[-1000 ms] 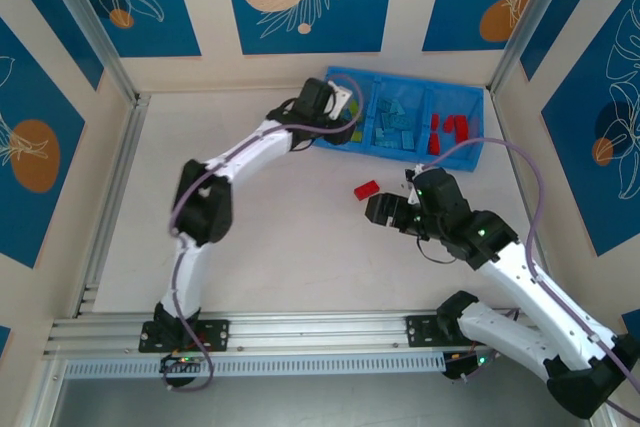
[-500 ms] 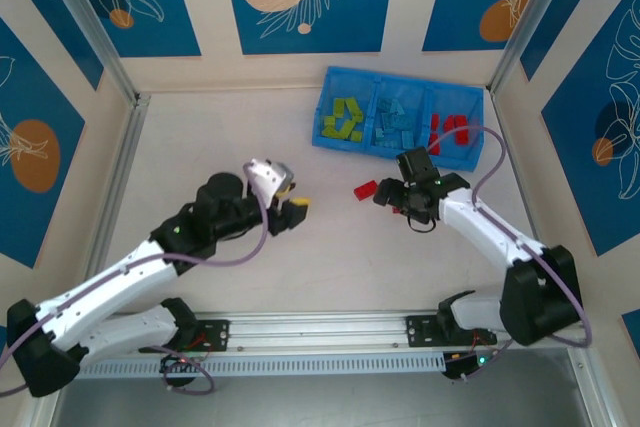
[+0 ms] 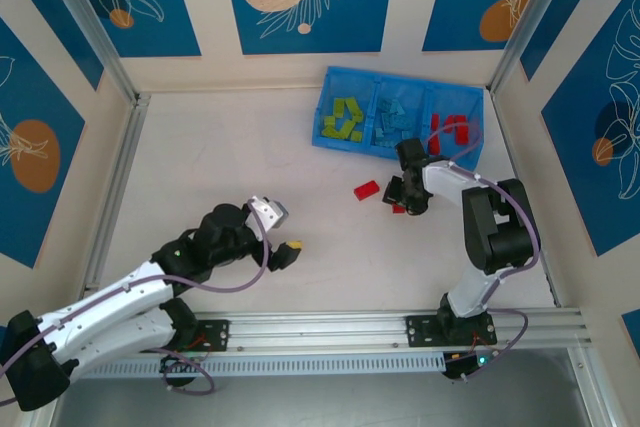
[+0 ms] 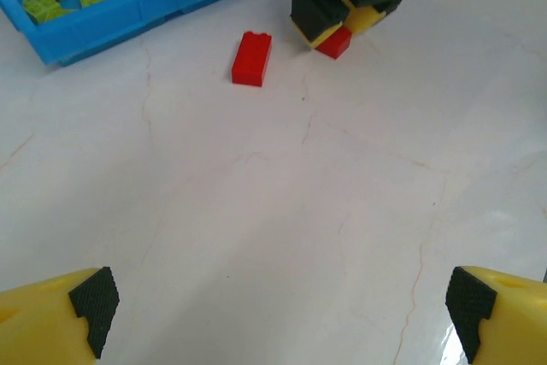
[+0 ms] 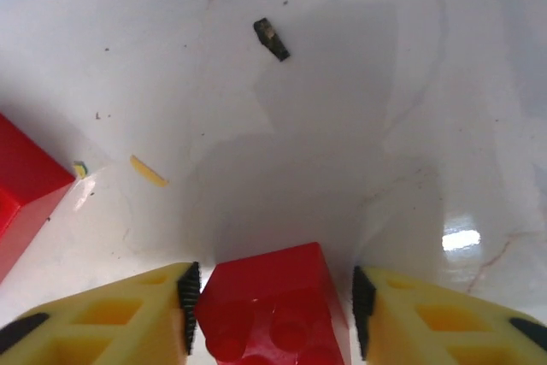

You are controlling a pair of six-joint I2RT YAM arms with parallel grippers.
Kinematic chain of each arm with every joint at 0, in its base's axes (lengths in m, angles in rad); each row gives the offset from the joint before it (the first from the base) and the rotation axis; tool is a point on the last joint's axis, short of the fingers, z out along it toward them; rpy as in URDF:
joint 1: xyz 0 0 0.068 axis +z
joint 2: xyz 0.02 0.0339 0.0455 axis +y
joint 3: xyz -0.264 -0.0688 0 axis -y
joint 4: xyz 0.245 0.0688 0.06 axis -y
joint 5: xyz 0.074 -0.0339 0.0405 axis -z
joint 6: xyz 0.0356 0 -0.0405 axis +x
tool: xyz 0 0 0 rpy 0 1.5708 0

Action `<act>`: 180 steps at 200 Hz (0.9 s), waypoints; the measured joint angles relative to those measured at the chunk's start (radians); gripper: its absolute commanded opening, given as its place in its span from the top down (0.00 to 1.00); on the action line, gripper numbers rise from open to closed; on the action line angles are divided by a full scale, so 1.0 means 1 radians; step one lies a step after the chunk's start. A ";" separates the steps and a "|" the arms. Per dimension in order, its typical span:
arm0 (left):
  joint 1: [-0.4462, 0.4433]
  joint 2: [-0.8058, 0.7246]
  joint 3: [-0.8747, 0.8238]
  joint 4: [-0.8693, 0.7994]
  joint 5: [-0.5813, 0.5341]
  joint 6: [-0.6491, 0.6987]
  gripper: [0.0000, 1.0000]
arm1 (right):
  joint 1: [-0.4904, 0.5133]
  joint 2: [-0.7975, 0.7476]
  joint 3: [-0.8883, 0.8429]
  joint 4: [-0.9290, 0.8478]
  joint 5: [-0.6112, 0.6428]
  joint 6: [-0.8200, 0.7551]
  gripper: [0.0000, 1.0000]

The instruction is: Sort the legos into containers by color

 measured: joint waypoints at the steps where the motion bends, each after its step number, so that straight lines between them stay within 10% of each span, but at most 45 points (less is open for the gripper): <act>1: 0.000 0.000 -0.001 0.000 -0.001 0.000 0.00 | 0.000 0.000 0.000 0.000 -0.001 0.002 0.56; 128: 0.000 -0.079 -0.069 0.037 -0.029 0.000 0.00 | -0.043 -0.454 -0.062 0.005 0.053 0.093 0.72; 180: 0.000 -0.124 -0.074 0.042 -0.047 0.000 0.00 | -0.250 -0.179 0.269 0.015 0.109 0.040 0.71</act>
